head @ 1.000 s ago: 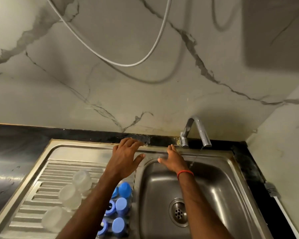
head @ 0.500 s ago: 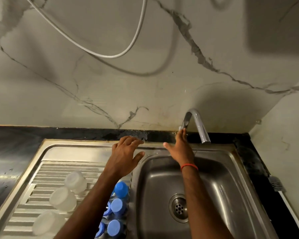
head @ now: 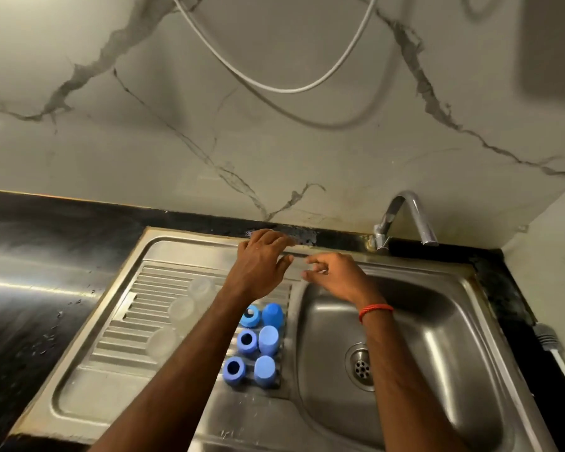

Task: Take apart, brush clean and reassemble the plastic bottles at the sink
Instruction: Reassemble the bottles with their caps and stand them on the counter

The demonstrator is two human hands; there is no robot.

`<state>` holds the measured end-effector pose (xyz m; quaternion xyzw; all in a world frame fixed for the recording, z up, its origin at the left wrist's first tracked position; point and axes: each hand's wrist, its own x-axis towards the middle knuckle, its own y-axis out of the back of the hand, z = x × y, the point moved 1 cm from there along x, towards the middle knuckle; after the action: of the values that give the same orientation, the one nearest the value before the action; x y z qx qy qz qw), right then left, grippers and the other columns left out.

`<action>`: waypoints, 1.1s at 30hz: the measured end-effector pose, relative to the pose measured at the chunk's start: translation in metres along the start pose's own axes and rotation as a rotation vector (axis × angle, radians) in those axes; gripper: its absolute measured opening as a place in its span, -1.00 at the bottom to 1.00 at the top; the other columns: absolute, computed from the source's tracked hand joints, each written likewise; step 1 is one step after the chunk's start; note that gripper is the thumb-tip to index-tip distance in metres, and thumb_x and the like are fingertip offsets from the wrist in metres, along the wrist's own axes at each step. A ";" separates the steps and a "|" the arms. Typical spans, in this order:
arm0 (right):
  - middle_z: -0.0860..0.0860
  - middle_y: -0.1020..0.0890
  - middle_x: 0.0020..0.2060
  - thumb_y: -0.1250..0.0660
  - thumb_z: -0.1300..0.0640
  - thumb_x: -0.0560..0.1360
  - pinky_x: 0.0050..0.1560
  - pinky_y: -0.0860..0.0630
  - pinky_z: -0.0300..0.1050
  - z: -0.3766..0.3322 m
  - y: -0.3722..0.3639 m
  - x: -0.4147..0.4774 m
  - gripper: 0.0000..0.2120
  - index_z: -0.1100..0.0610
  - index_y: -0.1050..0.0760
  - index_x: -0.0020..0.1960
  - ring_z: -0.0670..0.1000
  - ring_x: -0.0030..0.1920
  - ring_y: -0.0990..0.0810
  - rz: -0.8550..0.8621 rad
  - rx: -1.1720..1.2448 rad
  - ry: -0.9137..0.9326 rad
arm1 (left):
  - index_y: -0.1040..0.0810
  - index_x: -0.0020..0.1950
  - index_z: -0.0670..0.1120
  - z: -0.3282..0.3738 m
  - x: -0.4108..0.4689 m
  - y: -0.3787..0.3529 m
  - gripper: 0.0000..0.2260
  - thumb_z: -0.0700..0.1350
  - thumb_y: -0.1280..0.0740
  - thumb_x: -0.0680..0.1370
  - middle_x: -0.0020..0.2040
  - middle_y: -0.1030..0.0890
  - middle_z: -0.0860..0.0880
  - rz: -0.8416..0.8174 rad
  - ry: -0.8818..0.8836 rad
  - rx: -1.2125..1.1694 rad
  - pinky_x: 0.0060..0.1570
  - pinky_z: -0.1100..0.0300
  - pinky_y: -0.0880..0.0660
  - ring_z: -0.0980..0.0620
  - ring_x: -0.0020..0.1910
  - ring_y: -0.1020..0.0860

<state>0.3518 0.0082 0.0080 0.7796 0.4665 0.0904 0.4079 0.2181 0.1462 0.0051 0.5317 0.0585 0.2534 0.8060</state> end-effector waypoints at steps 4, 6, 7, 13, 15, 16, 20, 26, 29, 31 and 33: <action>0.05 -0.64 0.17 -0.44 -0.10 0.50 0.19 -0.54 -0.02 -0.040 -0.024 -0.017 -0.51 0.01 -0.50 0.38 0.02 0.12 -0.60 -0.046 -0.104 0.044 | -0.47 0.42 0.10 -0.007 -0.022 0.008 -0.69 0.02 -0.22 0.68 0.46 -0.43 0.04 0.012 0.016 0.014 0.38 -0.03 -0.27 0.00 0.51 -0.25; 0.04 -0.64 0.11 -0.42 -0.09 0.52 0.16 -0.56 -0.01 -0.058 -0.041 -0.025 -0.57 -0.01 -0.51 0.35 0.02 0.06 -0.60 -0.085 -0.191 0.075 | -0.49 0.41 0.09 -0.011 -0.036 0.014 -0.70 0.01 -0.22 0.68 0.45 -0.44 0.04 0.024 0.022 0.022 0.35 -0.02 -0.30 -0.01 0.49 -0.26; 0.04 -0.64 0.11 -0.42 -0.09 0.52 0.14 -0.56 -0.02 -0.065 -0.049 -0.028 -0.59 -0.02 -0.52 0.33 0.02 0.05 -0.60 -0.096 -0.238 0.096 | -0.49 0.41 0.08 -0.013 -0.043 0.017 -0.70 -0.01 -0.23 0.68 0.44 -0.45 0.03 0.027 0.026 0.025 0.34 -0.02 -0.31 -0.01 0.48 -0.28; 0.05 -0.64 0.15 -0.44 -0.11 0.50 0.02 -0.48 -0.09 -0.097 -0.097 -0.042 -0.59 0.00 -0.53 0.29 0.04 0.02 -0.59 -0.174 -0.318 0.192 | -0.54 0.37 0.04 -0.045 -0.090 0.032 -0.71 -0.11 -0.27 0.65 0.39 -0.50 0.01 0.093 0.084 -0.002 0.29 -0.04 -0.33 -0.03 0.44 -0.33; 0.03 -0.65 0.13 -0.45 -0.13 0.48 0.02 -0.51 -0.08 -0.102 -0.111 -0.046 -0.61 -0.03 -0.55 0.25 0.04 0.00 -0.59 -0.197 -0.346 0.204 | -0.55 0.36 0.03 -0.055 -0.102 0.035 -0.72 -0.09 -0.27 0.66 0.36 -0.52 -0.01 0.105 0.091 -0.003 0.27 -0.06 -0.36 -0.05 0.42 -0.36; 0.03 -0.65 0.12 -0.46 -0.13 0.47 0.02 -0.50 -0.09 -0.107 -0.118 -0.047 -0.61 -0.03 -0.57 0.25 0.06 0.02 -0.61 -0.215 -0.369 0.213 | -0.56 0.35 0.03 -0.060 -0.108 0.037 -0.73 -0.08 -0.27 0.66 0.35 -0.53 -0.01 0.112 0.101 -0.002 0.26 -0.07 -0.38 -0.06 0.42 -0.37; 0.02 -0.64 0.13 -0.46 -0.04 0.47 0.04 -0.49 -0.10 -0.115 -0.144 -0.051 -0.63 -0.02 -0.57 0.26 0.09 0.10 -0.62 -0.272 -0.444 0.239 | -0.56 0.34 0.06 -0.074 -0.123 0.043 -0.74 -0.06 -0.25 0.66 0.33 -0.54 0.02 0.129 0.135 0.000 0.23 -0.08 -0.43 -0.04 0.41 -0.37; 0.08 -0.62 0.18 -0.37 0.00 0.51 0.10 -0.56 0.01 -0.114 -0.191 -0.059 -0.66 -0.04 -0.55 0.28 0.14 0.14 -0.61 -0.258 -0.605 0.352 | -0.56 0.34 0.04 -0.085 -0.138 0.049 -0.74 -0.07 -0.24 0.68 0.34 -0.54 0.01 0.152 0.135 -0.010 0.26 -0.04 -0.40 -0.03 0.41 -0.37; 0.10 -0.65 0.14 -0.32 0.09 0.54 0.08 -0.56 0.01 -0.113 -0.209 -0.062 -0.74 0.02 -0.60 0.21 0.16 0.10 -0.63 -0.216 -0.620 0.421 | -0.55 0.36 0.05 -0.090 -0.145 0.051 -0.74 -0.04 -0.22 0.68 0.35 -0.53 0.02 0.154 0.134 -0.013 0.29 -0.01 -0.37 -0.01 0.42 -0.36; 0.14 -0.66 0.10 -0.29 0.19 0.57 0.07 -0.58 0.02 -0.111 -0.218 -0.062 -0.78 0.10 -0.63 0.16 0.18 0.07 -0.65 -0.195 -0.640 0.415 | -0.54 0.37 0.05 -0.092 -0.149 0.053 -0.73 -0.03 -0.21 0.69 0.37 -0.52 0.03 0.153 0.136 -0.018 0.31 0.01 -0.34 0.00 0.44 -0.35; 0.14 -0.67 0.07 -0.26 0.25 0.58 0.05 -0.60 0.02 -0.108 -0.222 -0.061 -0.78 0.13 -0.64 0.13 0.17 0.05 -0.66 -0.148 -0.635 0.408 | -0.55 0.36 0.04 -0.095 -0.154 0.054 -0.73 -0.04 -0.23 0.68 0.37 -0.53 0.03 0.159 0.118 -0.025 0.30 0.01 -0.33 0.00 0.44 -0.34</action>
<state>0.1173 0.0701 -0.0670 0.5446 0.5418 0.3539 0.5334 0.0319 0.1684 -0.0148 0.5088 0.0603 0.3483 0.7850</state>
